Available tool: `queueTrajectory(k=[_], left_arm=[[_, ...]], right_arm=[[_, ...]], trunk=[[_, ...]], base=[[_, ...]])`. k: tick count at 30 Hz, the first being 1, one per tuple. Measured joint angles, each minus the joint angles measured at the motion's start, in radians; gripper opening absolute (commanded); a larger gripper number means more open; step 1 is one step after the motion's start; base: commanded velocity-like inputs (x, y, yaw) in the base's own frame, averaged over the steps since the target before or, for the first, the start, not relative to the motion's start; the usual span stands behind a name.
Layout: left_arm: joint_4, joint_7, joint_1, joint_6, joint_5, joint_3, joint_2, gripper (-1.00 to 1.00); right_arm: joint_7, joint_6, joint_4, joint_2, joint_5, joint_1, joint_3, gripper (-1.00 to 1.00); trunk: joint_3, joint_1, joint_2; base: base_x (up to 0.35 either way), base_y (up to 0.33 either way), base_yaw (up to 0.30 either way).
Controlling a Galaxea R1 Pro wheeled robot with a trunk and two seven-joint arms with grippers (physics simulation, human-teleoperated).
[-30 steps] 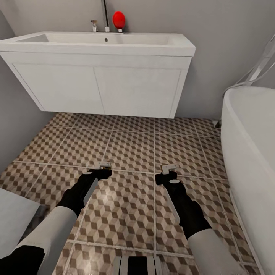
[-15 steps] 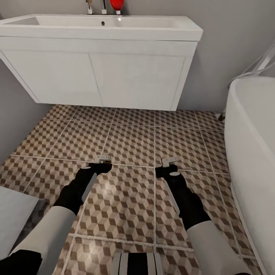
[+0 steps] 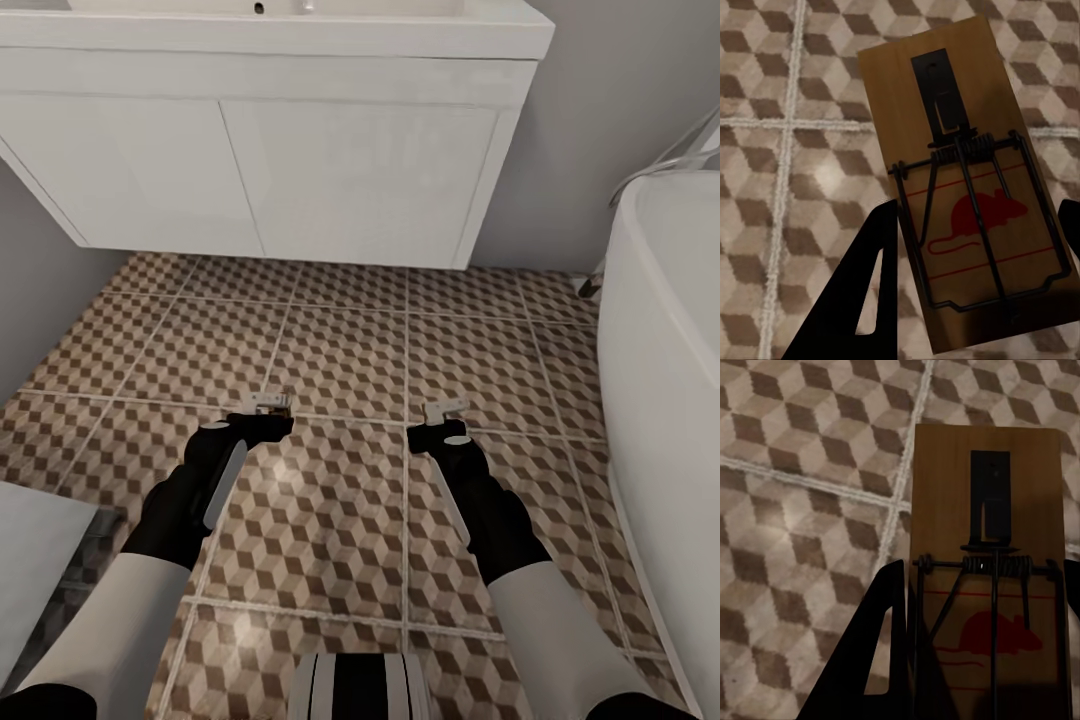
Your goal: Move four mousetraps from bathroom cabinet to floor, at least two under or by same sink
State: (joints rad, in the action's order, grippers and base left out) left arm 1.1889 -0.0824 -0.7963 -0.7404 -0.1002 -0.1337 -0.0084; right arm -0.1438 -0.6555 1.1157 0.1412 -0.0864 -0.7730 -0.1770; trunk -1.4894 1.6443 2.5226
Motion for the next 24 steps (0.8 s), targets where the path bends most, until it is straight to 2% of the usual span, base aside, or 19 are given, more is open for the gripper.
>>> queueTrajectory(k=[6, 18, 22, 24], left_arm=[[0.002, 0.000, 0.001, -0.002, 0.000, 0.000, 0.000, -1.00], [0.025, 0.000, 0.001, -0.004, 0.001, 0.000, -0.001, -1.00], [0.076, 0.000, 0.001, -0.040, 0.001, 0.000, -0.001, -1.00], [0.114, 0.000, 0.001, -0.091, 0.001, 0.000, -0.001, -1.00]], right_arm=[[0.000, -0.032, 0.000, 0.000, 0.000, -0.026, -0.001, -1.00], [-0.001, -0.043, 0.000, 0.000, 0.000, -0.057, 0.000, -1.00], [-0.001, -0.044, 0.000, 0.000, 0.000, -0.070, -0.001, -1.00], [-0.001, -0.053, 0.000, 0.001, 0.000, -0.079, -0.001, -1.00]], trunk=[[-0.023, 0.003, 0.001], [-0.070, 0.008, 0.004], [-0.085, 0.010, 0.005], [-0.093, 0.011, 0.006]], base=[[0.000, 0.000, 0.000], [0.000, 0.000, 0.000], [0.000, 0.000, 0.000], [0.000, 0.000, 0.000]])
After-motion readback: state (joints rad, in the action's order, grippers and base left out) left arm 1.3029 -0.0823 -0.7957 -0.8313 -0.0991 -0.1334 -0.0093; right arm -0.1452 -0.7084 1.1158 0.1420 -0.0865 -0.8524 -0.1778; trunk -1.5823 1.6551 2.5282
